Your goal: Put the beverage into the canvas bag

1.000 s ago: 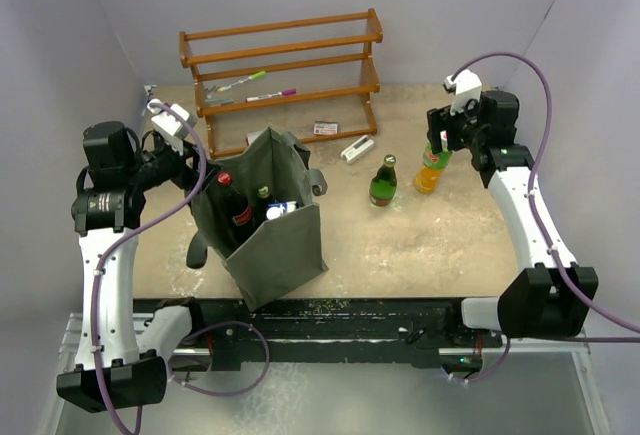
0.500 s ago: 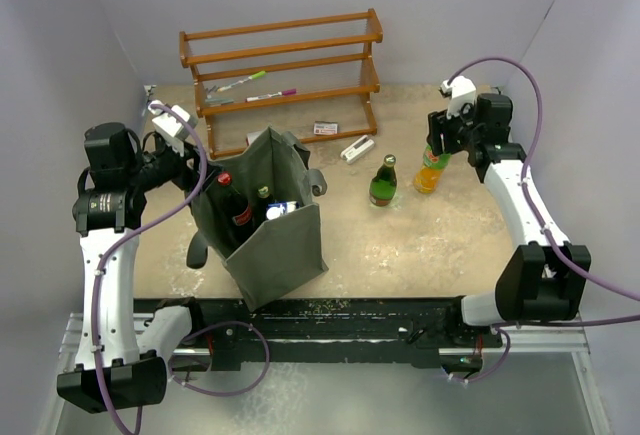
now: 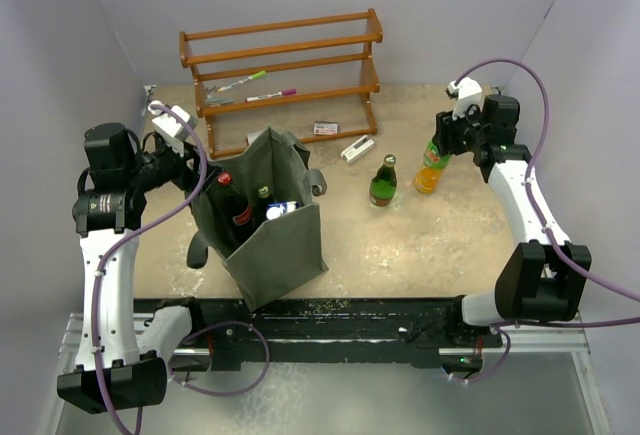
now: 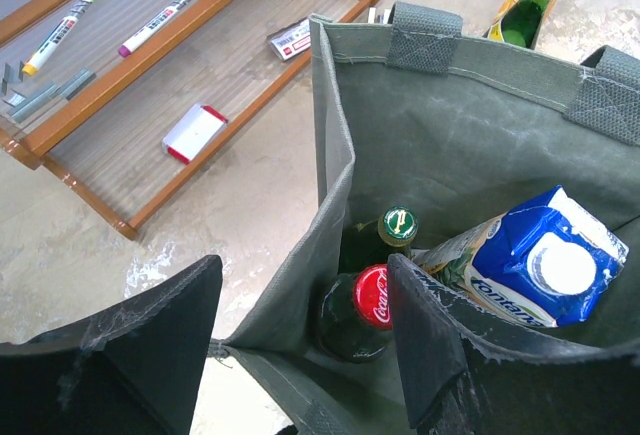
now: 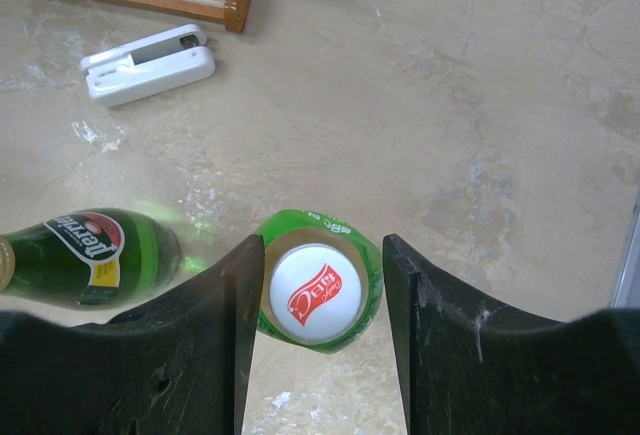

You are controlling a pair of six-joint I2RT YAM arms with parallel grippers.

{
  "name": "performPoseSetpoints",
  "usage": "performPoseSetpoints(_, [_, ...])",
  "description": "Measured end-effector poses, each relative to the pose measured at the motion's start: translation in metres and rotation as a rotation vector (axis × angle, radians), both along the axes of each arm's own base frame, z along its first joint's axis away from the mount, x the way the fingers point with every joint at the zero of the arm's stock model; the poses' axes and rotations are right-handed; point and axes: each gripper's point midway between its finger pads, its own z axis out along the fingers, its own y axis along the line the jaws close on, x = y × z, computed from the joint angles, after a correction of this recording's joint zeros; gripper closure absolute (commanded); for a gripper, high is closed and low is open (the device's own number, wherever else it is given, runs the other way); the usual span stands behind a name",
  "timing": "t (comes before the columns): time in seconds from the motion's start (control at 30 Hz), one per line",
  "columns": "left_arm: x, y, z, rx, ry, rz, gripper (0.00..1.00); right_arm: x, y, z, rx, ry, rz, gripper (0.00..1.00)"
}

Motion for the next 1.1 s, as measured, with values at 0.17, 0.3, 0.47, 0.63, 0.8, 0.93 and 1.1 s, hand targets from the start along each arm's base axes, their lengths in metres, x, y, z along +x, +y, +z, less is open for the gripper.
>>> performPoseSetpoints(0.17, [-0.001, 0.000, 0.000, 0.000, -0.003, -0.001, 0.30, 0.000, 0.000, 0.001, 0.015, -0.001, 0.011, 0.58])
performPoseSetpoints(0.3, [-0.002, -0.001, -0.002, -0.002, 0.000, -0.002, 0.30, -0.001, 0.003, 0.001, 0.029, 0.000, 0.029, 0.72])
performPoseSetpoints(0.47, [-0.003, -0.001, -0.002, -0.006, 0.005, -0.001, 0.30, -0.005, 0.006, 0.001, 0.036, 0.013, 0.059, 0.90])
performPoseSetpoints(0.63, [-0.003, -0.001, -0.002, -0.006, 0.005, -0.002, 0.30, -0.013, 0.008, 0.002, 0.039, 0.041, 0.077, 1.00])
performPoseSetpoints(0.8, [-0.003, -0.002, -0.002, -0.009, 0.005, -0.008, 0.30, -0.029, 0.013, 0.012, 0.051, 0.049, 0.090, 1.00])
performPoseSetpoints(0.93, [-0.004, -0.002, -0.002, -0.011, 0.006, -0.009, 0.30, -0.043, 0.017, 0.031, 0.053, 0.017, 0.106, 1.00])
performPoseSetpoints(1.1, [-0.003, -0.002, -0.002, -0.011, 0.006, -0.009, 0.30, -0.061, 0.026, 0.052, 0.055, -0.030, 0.154, 1.00])
